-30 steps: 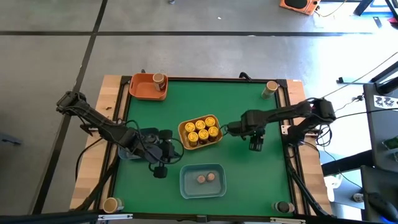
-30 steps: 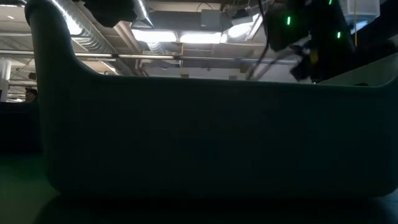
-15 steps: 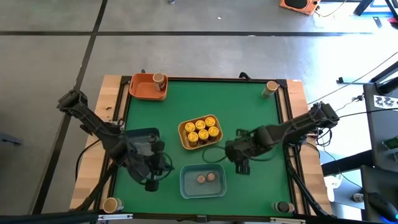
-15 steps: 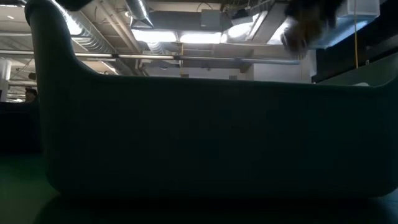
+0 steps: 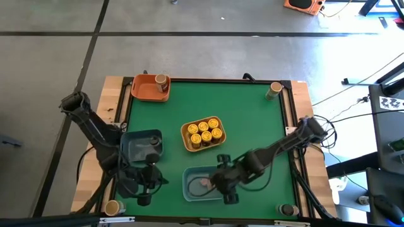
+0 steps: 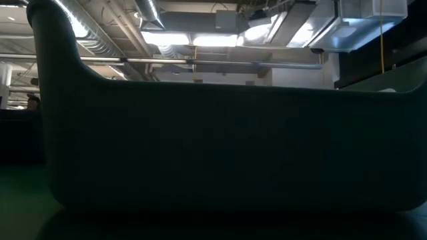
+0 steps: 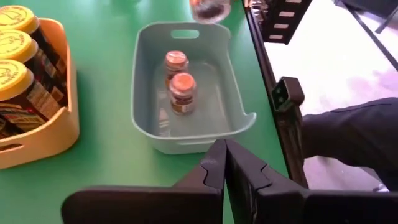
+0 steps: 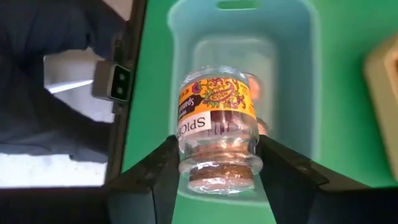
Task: Sort spices by type
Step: Put the white transparent seasoning bottle into the light blue bin
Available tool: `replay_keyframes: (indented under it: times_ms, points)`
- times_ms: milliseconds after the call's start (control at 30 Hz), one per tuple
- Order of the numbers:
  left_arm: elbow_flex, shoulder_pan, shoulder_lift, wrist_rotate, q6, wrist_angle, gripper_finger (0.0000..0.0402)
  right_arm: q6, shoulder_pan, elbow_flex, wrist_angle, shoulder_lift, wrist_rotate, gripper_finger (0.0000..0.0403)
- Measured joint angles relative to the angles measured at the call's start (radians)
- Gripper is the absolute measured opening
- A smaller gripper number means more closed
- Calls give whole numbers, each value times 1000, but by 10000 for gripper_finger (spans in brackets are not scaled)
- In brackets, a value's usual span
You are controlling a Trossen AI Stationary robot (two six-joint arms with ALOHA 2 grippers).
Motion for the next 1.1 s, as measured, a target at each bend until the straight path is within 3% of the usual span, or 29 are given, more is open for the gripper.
replay_keyframes:
  times_ms: [200, 433, 667, 1100]
  points:
    - [0, -21, 0, -10, -8, -5, 5, 4, 3, 146, -31, 153, -65, 186]
    - [0, -20, 0, -11, -4, -10, 5, 97, 4, 186, -95, 259, -124, 189]
    - [0, -20, 0, -11, -3, -9, 5, 209, 4, 179, -207, 300, -116, 192]
    - [0, -18, 0, -11, 8, -8, 5, 252, -28, 137, -199, 311, -112, 200]
